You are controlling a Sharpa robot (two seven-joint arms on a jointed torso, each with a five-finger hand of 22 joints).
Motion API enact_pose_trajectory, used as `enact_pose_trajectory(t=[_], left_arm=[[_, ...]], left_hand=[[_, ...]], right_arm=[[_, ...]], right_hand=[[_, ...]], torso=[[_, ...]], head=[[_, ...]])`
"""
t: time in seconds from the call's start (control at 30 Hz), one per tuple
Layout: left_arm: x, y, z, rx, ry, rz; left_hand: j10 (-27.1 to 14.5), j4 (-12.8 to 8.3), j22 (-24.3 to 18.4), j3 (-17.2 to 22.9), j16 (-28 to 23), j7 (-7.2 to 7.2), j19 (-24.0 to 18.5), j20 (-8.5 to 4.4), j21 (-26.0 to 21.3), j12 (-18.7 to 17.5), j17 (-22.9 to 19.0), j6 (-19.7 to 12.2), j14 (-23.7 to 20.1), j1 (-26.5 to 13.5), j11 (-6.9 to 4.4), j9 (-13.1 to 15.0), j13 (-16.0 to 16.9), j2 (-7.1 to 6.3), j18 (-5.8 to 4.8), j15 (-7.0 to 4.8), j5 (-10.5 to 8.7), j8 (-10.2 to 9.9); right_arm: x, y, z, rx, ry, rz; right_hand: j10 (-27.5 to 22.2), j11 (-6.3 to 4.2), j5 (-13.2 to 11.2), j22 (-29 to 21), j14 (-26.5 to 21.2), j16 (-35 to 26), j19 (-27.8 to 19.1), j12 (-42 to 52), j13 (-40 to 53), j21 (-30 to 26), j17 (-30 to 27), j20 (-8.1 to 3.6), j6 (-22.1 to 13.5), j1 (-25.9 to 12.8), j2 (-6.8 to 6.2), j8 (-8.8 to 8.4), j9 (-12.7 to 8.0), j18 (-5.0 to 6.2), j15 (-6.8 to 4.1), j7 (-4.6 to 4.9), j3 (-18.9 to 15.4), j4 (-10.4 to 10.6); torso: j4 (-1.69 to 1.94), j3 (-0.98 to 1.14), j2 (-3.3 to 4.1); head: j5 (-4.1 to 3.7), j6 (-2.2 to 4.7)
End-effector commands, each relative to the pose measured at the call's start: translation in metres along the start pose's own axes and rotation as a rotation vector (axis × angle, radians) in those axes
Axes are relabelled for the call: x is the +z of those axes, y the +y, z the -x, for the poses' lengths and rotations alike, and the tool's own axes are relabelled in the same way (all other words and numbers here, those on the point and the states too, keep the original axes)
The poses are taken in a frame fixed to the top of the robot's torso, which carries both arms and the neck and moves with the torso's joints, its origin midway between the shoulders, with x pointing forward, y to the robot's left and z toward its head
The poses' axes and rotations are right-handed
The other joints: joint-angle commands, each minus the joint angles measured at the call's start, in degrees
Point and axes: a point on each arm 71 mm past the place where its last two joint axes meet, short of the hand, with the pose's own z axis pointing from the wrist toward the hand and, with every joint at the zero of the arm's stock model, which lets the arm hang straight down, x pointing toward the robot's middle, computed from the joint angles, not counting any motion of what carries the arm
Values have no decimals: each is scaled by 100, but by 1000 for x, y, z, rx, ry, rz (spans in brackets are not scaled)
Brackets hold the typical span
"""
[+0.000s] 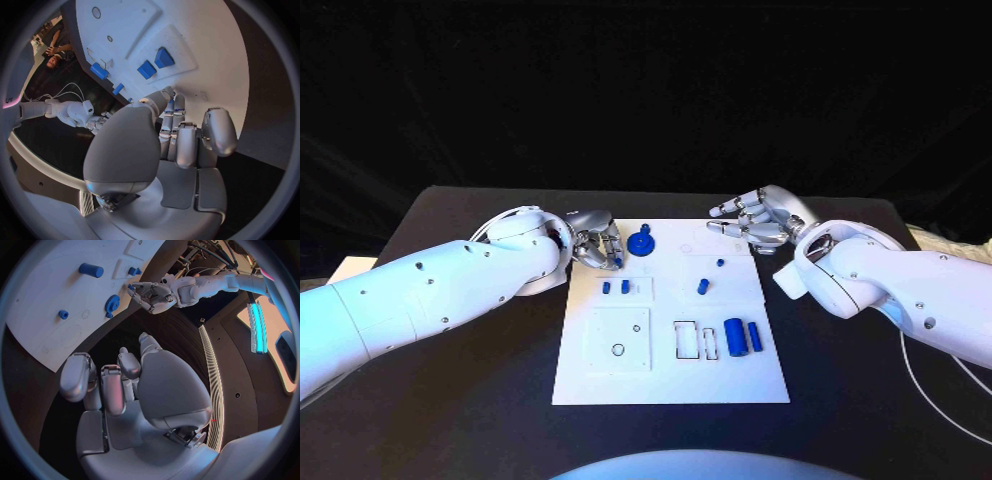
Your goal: Assemble the parts on the task board
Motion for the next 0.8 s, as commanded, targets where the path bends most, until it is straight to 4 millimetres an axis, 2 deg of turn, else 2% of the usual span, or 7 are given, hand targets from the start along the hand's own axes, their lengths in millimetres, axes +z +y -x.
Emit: enact_pose_trajectory(t=[0.03,0.8], left_arm=[[1,-2,-2,2,24,-1],[5,-3,-8,15,59,14]], left_hand=[[56,-9,224,42,-13,13,28,-5,6,-23,3,24,247,-62,-13,7,-3,15,-115,2,-16,-19],[69,-4,214,37,-26,11,16,-3,-21,-55,-26,31,242,-111,-12,-2,-2,-1,-110,2,-22,-38]], right_arm=[[0,1,-2,-2,16,11],[0,2,-2,-2,19,12]], right_hand=[[-37,-15,35,-5,351,-34,-29,-29,-8,-23,470,2,-16,-12,52,28,10,118,21,-13,-26,-1],[-37,-15,35,-5,351,-34,-29,-29,-8,-23,470,2,-16,-12,52,28,10,118,21,-13,-26,-1]], torso=[[6,1,-1],[8,-7,-3]], head=[[2,-4],[7,-34]])
